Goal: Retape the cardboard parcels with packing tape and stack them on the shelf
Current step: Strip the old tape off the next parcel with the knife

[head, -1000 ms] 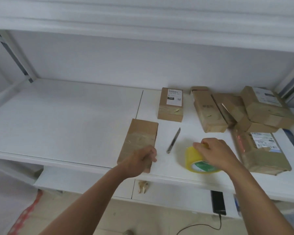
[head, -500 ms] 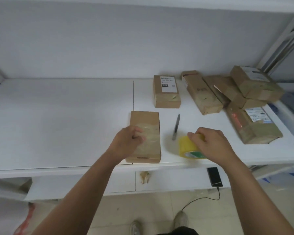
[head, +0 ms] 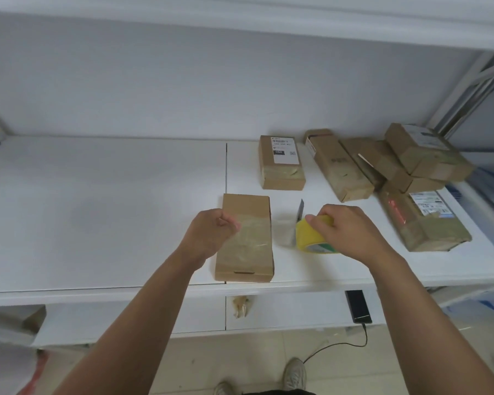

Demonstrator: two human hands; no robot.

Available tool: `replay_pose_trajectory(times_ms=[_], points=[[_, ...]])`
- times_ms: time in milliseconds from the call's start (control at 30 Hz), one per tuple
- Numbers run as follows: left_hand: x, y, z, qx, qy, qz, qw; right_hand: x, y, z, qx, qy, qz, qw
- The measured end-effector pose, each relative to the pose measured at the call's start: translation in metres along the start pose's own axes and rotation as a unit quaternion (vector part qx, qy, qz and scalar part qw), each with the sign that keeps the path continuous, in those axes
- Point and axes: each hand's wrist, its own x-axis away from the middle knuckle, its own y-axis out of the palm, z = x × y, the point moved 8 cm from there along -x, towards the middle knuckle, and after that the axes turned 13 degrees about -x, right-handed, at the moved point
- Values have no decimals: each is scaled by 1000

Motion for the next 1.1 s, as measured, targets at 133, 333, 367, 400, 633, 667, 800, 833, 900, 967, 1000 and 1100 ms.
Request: replay_pose_trajectory(times_ms=[133, 333, 367, 400, 633, 667, 800, 833, 900, 967, 1000, 1100], points=[[1, 12, -13, -36, -32, 0, 999, -3, 10, 2, 50, -1, -22, 999], [-3, 26, -21, -120, -41, 11, 992, -5, 19, 1, 121, -2, -52, 991], [-4, 28, -20, -141, -38, 14, 989, -5, 21, -1, 131, -6, -55, 990], [-5, 28, -20, -162, -34, 18, 986, -5, 22, -3, 136, -9, -56, 989], [-6, 31, -16, -233, -3, 29, 972, -2, 30, -7, 145, -6, -67, 987], [-6, 31, -15, -238, -1, 29, 971, -2, 30, -6, 146, -5, -68, 987], [-6, 34, -14, -255, 4, 28, 966, -3, 31, -5, 143, -7, -68, 987], [-5, 35, -14, -260, 7, 29, 965, -3, 32, -4, 142, -7, -68, 988], [-4, 36, -13, -267, 8, 31, 963, -3, 34, -1, 141, -8, -67, 988], [-4, 38, -15, -273, 12, 34, 961, -4, 35, 1, 146, -12, -65, 987], [-4, 37, -18, -277, 14, 39, 960, -4, 35, 1, 148, -15, -63, 987], [-6, 35, -27, -281, 19, 53, 958, -5, 37, 2, 148, -21, -61, 987]])
